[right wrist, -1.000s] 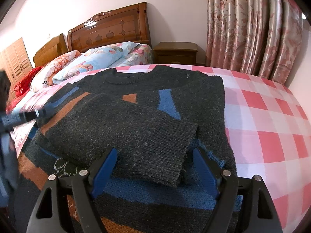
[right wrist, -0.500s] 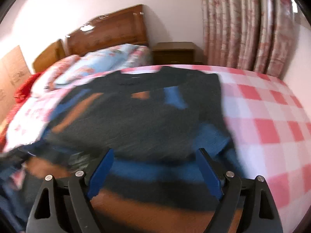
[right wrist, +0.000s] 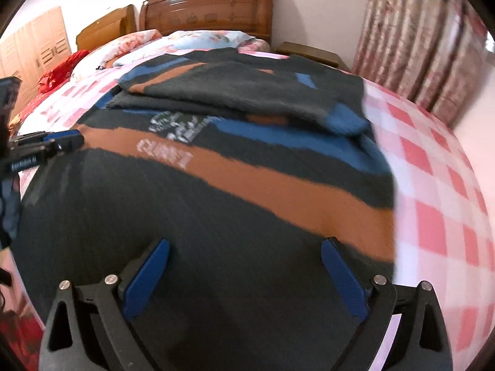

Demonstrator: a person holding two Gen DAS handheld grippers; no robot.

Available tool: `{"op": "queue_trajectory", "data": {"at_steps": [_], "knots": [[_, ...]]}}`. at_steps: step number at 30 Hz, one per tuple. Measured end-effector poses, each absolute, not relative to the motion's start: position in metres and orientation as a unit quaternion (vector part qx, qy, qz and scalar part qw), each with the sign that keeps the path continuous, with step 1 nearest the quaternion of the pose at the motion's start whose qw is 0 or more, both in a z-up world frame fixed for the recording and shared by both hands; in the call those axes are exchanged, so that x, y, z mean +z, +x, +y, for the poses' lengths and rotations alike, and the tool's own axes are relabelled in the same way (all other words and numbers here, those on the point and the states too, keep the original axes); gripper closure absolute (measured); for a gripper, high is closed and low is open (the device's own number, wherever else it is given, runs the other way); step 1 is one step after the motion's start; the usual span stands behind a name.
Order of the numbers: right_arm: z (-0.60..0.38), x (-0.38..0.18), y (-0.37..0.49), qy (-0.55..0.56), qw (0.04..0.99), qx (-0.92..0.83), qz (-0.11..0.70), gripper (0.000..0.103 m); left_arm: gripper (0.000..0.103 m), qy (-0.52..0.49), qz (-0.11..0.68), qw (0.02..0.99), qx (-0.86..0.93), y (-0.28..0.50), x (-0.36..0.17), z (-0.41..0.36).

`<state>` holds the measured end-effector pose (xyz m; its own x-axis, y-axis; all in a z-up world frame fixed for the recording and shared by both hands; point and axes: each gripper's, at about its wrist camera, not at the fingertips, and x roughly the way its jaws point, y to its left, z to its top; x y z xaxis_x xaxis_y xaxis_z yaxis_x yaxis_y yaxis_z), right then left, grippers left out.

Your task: Fold small clothes

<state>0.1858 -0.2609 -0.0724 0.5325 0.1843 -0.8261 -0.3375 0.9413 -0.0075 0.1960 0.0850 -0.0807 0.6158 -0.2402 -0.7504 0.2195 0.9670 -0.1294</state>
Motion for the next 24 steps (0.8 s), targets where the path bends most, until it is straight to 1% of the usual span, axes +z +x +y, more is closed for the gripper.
{"op": "queue_trajectory", "data": {"at_steps": [3, 7, 8, 10, 11, 14, 15, 17, 24], "knots": [[-0.275, -0.073, 0.176, -0.081, 0.871, 0.142, 0.463, 0.0, 0.077, -0.022, 0.42, 0.898, -0.129, 0.196, -0.081, 0.091], [-0.268, -0.068, 0.167, -0.085, 0.868, 0.108, 0.478, 0.0, 0.077, 0.022, 0.426, 0.901, -0.076, 0.184, -0.076, 0.076], [-0.26, -0.065, 0.163, -0.087, 0.87, 0.115, 0.472, 0.0, 0.081, 0.009, 0.425, 0.902, -0.078, 0.179, -0.073, 0.072], [-0.238, -0.058, 0.153, -0.088, 0.874, 0.16, 0.45, 0.0, 0.078, -0.043, 0.417, 0.896, -0.144, 0.163, -0.066, 0.063], [-0.222, -0.055, 0.15, -0.09, 0.875, 0.185, 0.439, 0.0, 0.078, -0.044, 0.419, 0.891, -0.168, 0.157, -0.065, 0.053], [-0.194, -0.065, 0.148, -0.124, 0.864, 0.202, 0.444, 0.0, 0.078, 0.038, 0.432, 0.885, -0.166, 0.144, -0.078, 0.023], [-0.192, -0.071, 0.148, -0.133, 0.858, 0.202, 0.452, 0.0, 0.078, 0.055, 0.417, 0.892, -0.165, 0.138, -0.08, 0.022], [-0.205, -0.075, 0.144, -0.115, 0.861, 0.213, 0.448, 0.0, 0.074, 0.078, 0.401, 0.898, -0.163, 0.125, -0.084, 0.027], [-0.265, -0.075, 0.127, -0.097, 0.867, 0.176, 0.456, 0.0, 0.074, 0.053, 0.4, 0.902, -0.153, 0.102, -0.087, 0.075]]}}
